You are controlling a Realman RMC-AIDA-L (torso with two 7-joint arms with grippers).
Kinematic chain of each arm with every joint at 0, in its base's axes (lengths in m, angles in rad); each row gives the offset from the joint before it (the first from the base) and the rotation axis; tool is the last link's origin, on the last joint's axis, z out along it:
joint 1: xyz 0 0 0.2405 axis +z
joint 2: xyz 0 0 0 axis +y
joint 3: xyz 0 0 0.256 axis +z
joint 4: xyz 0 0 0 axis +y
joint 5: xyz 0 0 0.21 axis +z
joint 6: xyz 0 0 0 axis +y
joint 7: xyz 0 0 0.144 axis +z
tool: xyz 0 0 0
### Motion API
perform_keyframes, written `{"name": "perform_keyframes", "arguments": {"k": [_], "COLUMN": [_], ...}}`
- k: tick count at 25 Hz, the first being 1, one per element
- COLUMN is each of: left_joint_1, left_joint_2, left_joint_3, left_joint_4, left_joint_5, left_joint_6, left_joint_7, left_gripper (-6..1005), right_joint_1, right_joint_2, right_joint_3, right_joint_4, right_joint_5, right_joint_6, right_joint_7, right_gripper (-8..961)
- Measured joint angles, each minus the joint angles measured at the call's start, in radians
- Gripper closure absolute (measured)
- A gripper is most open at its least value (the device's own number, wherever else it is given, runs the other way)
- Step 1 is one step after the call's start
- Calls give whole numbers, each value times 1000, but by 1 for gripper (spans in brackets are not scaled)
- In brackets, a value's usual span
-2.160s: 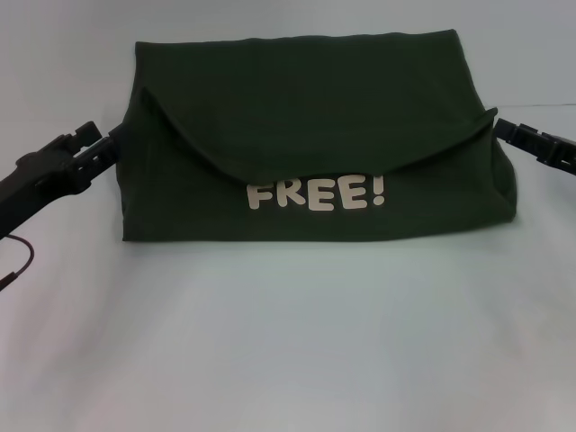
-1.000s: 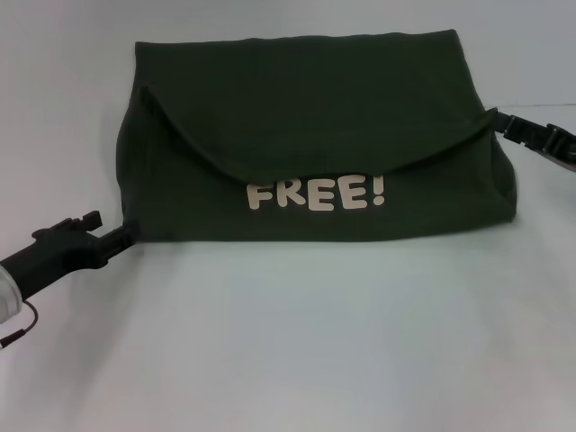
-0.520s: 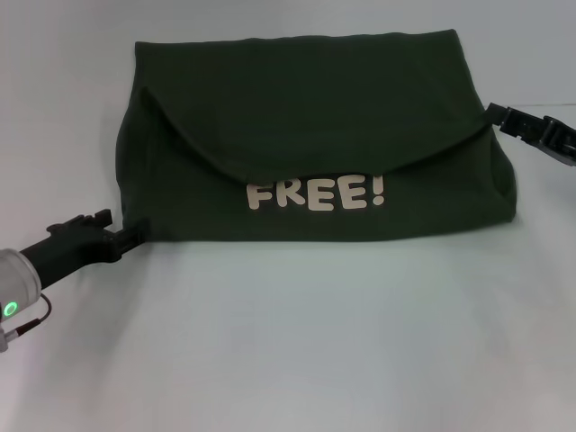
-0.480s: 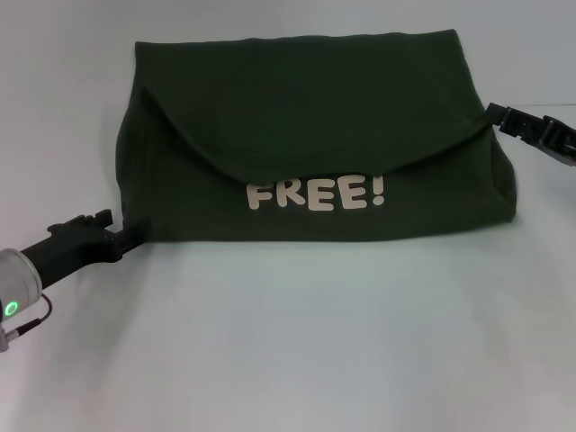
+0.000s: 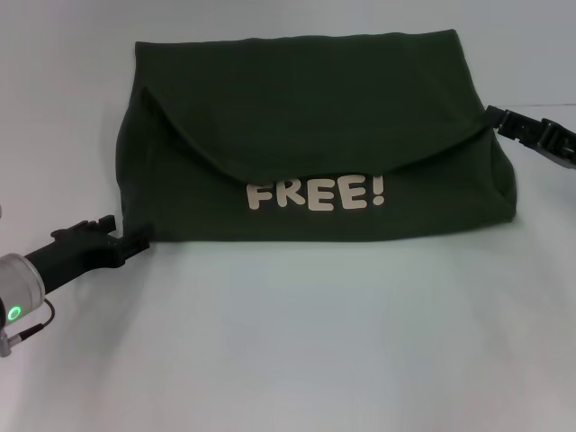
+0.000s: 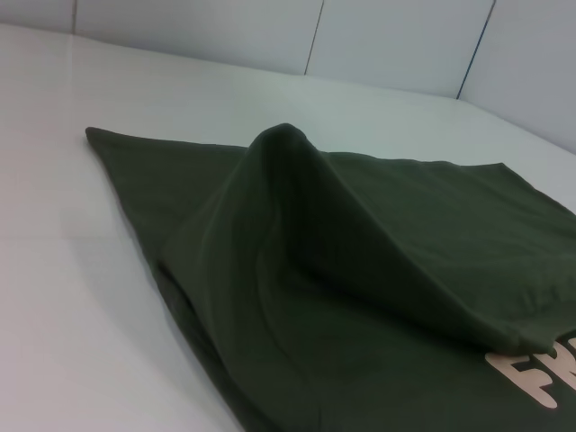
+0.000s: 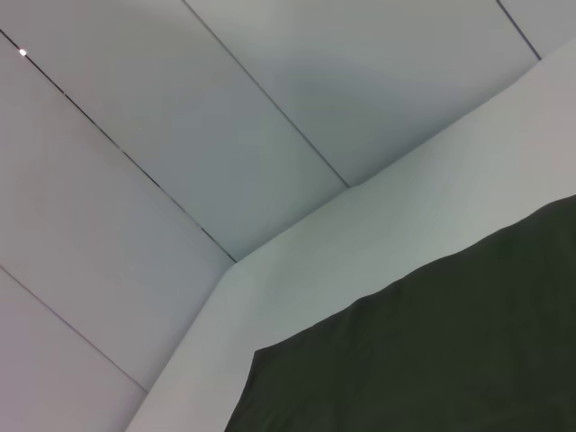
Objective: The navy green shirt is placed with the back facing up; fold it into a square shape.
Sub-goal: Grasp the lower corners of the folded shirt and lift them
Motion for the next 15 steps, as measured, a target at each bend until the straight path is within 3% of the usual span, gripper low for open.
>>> {"name": "perform_keyframes", "arguments": {"k": [15], "left_joint_1": [-3], "left_joint_2": [-2], "left_joint_3": [27], "left_joint_4": [-4], "left_joint_5": [5], "left_joint_6": [0], "left_joint_7": [0], "left_gripper": [297], "right_joint_1": [-5], "right_joint_2": [1], "right_joint_3": [-1], "right_joint_4": [2], "right_joint_5": [-2], "right_joint_6": [-2], "right_joint_7": [0], "right_gripper": [372]}}
